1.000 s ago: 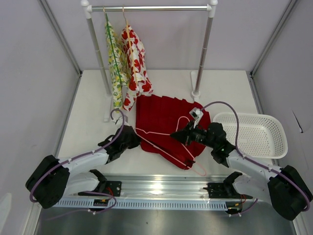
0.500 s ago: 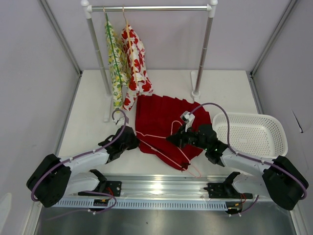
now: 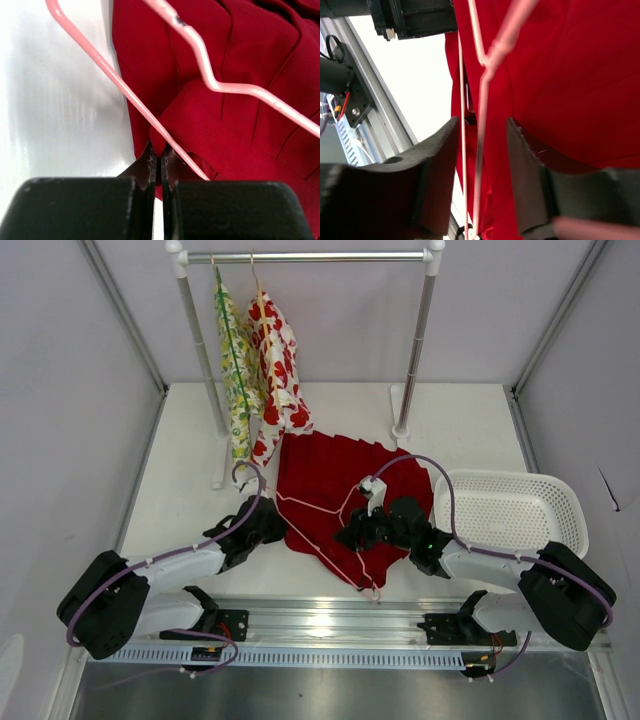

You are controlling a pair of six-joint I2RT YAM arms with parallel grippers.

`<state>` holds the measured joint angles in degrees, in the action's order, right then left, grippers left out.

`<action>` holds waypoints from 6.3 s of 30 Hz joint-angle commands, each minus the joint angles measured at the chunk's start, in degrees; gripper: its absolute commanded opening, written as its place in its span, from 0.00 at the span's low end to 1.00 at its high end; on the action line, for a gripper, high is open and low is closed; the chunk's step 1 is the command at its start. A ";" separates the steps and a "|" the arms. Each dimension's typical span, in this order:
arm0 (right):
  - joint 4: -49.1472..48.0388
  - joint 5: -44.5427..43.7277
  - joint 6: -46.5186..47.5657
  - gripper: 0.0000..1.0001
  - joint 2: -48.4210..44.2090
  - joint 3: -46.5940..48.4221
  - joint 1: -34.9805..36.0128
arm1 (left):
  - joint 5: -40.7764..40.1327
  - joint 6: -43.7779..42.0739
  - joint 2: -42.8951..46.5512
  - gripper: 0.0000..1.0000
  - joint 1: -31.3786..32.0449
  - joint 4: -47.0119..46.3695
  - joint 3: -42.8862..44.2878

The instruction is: Place the skirt on the hanger

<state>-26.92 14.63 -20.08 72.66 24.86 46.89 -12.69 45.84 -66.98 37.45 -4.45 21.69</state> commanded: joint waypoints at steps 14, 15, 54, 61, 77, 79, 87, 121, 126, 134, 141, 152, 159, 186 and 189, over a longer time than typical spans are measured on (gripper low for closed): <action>-11.04 -11.72 -9.27 0.85 -0.42 -3.33 0.57 | 0.29 -0.85 -1.13 0.00 0.69 -3.55 -0.16; -11.05 -12.69 -10.24 0.86 0.10 -3.07 0.48 | 0.38 -0.84 -1.31 0.00 0.69 -3.55 -0.07; -48.85 -16.39 -37.76 0.09 27.47 -6.40 -2.16 | 1.26 -2.87 -1.22 0.00 0.87 -2.23 0.72; -35.76 -16.39 -26.78 0.00 14.20 -8.16 -1.63 | 0.47 -3.48 -0.96 0.00 0.43 0.49 2.21; -7.29 -17.54 -8.85 0.00 -17.72 -12.30 2.59 | 3.37 -3.04 -5.70 0.00 -2.47 1.90 5.11; -3.94 -18.15 -8.05 0.00 -19.40 -11.94 3.03 | 3.46 -3.04 -5.71 0.00 -2.47 2.42 5.64; 1.06 -24.82 -7.96 0.00 -18.17 -10.63 4.26 | 4.25 -5.67 -2.55 0.00 -2.56 5.93 6.96; 2.04 -33.35 -8.05 0.00 -12.46 -6.23 9.09 | -7.09 -23.69 5.82 0.37 24.42 30.64 21.36; 2.04 -33.53 -8.31 0.00 -12.28 -6.32 9.09 | -7.96 -25.01 -2.44 0.24 24.95 28.97 23.13; 2.92 -33.88 -8.31 0.00 -13.42 -6.23 9.00 | -7.70 -25.54 -11.06 0.19 23.46 23.79 24.36; 3.10 -34.85 -8.66 0.00 -16.15 -6.49 9.09 | -5.26 -24.23 -10.80 0.33 16.00 12.90 21.11; 3.89 -39.15 -9.98 0.00 -21.33 -6.14 10.58 | -5.86 -22.03 -16.42 0.28 12.21 10.95 21.99; 1.88 -43.99 -11.30 0.00 -22.74 -6.84 12.52 | -7.09 -16.50 -19.85 0.28 9.75 10.16 21.20; 1.52 -43.82 -12.26 0.00 -18.44 -0.08 14.37 | -5.77 -9.81 -26.80 0.28 8.78 6.91 21.11; 1.43 -42.50 -14.10 0.00 -16.95 0.10 14.45 | -5.60 -9.11 -26.80 0.28 8.78 6.65 21.20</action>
<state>-23.49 -28.25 -31.99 54.54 22.41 60.69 -19.33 34.72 -91.64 46.72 1.30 43.62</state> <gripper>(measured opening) 0.067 0.278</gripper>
